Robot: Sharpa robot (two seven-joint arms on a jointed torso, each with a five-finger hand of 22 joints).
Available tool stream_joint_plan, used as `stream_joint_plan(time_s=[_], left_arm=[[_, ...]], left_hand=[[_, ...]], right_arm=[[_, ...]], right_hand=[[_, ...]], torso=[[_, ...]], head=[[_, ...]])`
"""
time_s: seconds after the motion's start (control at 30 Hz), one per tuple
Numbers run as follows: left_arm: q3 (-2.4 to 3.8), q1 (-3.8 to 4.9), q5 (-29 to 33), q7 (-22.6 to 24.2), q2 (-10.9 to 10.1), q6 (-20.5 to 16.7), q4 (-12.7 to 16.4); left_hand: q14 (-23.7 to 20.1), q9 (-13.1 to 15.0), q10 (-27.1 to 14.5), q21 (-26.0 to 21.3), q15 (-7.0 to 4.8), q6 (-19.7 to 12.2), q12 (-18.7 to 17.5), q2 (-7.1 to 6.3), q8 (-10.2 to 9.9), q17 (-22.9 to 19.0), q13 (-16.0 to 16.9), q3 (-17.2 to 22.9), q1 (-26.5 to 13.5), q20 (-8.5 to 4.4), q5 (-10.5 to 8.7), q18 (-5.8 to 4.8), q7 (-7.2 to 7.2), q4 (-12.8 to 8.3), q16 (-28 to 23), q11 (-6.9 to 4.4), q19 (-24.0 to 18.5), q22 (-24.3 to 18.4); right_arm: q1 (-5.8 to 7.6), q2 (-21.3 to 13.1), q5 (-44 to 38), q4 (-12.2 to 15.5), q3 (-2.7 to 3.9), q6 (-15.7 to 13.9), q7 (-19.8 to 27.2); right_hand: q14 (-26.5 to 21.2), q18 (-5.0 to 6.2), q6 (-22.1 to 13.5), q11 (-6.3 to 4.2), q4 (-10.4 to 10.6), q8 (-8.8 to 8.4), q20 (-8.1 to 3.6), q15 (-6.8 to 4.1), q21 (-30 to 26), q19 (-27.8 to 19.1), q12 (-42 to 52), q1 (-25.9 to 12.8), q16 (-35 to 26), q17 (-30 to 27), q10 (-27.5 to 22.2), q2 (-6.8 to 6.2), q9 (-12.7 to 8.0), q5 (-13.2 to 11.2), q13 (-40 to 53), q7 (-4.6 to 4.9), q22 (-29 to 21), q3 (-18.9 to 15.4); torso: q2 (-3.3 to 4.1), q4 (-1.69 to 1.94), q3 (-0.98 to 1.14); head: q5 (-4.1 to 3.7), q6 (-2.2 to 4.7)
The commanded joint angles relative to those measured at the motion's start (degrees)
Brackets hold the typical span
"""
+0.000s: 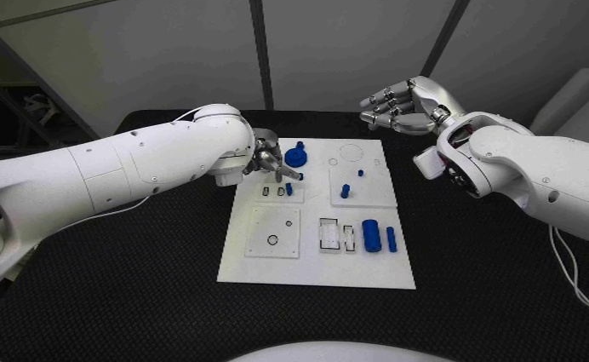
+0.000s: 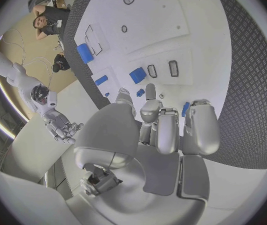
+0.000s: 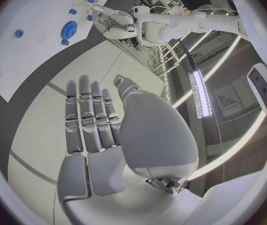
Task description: Assemble the parts on the task board
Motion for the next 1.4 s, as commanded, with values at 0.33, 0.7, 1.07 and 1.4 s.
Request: stream_joint_plan(time_s=[0.33, 0.7, 1.07, 1.4], left_arm=[[-0.71, 0.11, -0.8, -0.6, 1.4, 3.5, -0.9], [-0.79, 0.11, -0.8, -0.6, 1.6, 3.9, -0.9], [-0.79, 0.10, -0.6, -0.6, 1.9, 4.5, -0.8], [-0.80, 0.09, -0.3, -0.6, 2.1, 4.9, -1.0]], left_hand=[[2.9, 0.3, -0.2, 0.5, -0.41, -0.6, -0.1, 0.44, 0.4, 2.8, -0.2, -0.3, -0.5, -0.16, 0.10, 0.26, -0.06, 0.0, 0.0, -0.12, 0.1, 0.3], [2.9, 0.8, -0.3, 0.5, -0.42, -0.8, -0.1, 0.85, 0.6, 2.8, -0.1, -0.3, -0.1, -0.14, 0.54, 0.26, -0.09, -0.1, 0.0, -0.14, 0.1, 0.3], [2.9, 1.5, -0.2, 0.6, -0.45, -1.0, 0.0, 1.39, 1.0, 2.8, 0.0, 0.0, 1.2, -0.13, 0.87, 0.25, -0.17, -0.6, 0.0, -0.20, 0.0, 0.6], [2.9, 2.7, -0.4, 0.6, -0.46, -1.5, -0.2, 2.48, 1.4, 2.9, 0.0, 1.0, 3.8, -0.14, 0.99, 0.29, -0.17, -1.6, -0.1, -0.21, -0.2, 0.7]], right_arm=[[0.11, 0.2, 0.1, -0.2, 0.05, -0.4, -0.1], [0.11, 0.3, 0.1, -0.3, 0.05, -0.5, -0.3], [0.11, 0.6, 0.0, -0.6, 0.04, -0.3, -0.5], [0.10, 0.7, -0.1, -0.7, 0.04, -0.2, -0.6]], right_hand=[[0.3, 0.21, 0.0, 0.12, -0.1, -0.48, 0.01, 0.11, -0.7, 0.4, -0.6, -0.2, -0.8, -0.3, 0.3, -0.49, 0.0, 0.8, -0.5, 0.23, -0.4, 0.1], [0.4, 0.21, 0.0, 0.16, -0.1, -0.53, 0.05, 0.15, -0.9, 0.5, -0.7, -0.3, -1.1, -0.4, 0.3, -0.50, 0.0, 0.9, -0.6, 0.26, -0.5, 0.1], [0.5, 0.22, 0.0, 0.17, -0.2, -0.56, 0.09, 0.16, -1.3, 0.6, -0.8, -0.2, -1.5, -0.5, 0.3, -0.38, 0.0, 1.5, -0.9, 0.27, -0.8, 0.2], [0.7, 0.24, 0.0, 0.16, -0.4, -0.61, 0.09, 0.15, -1.7, 0.9, -0.9, -0.1, -1.9, -0.6, 0.4, -0.36, 0.0, 2.4, -1.3, 0.27, -1.1, 0.4]], torso=[[0.00, 0.01, -0.01], [0.08, 0.11, 0.00], [0.11, 0.05, 0.00], [0.09, 0.09, 0.00]], head=[[-0.04, -0.05], [-0.12, -0.20], [-0.13, -0.49], [-0.18, -0.67]])
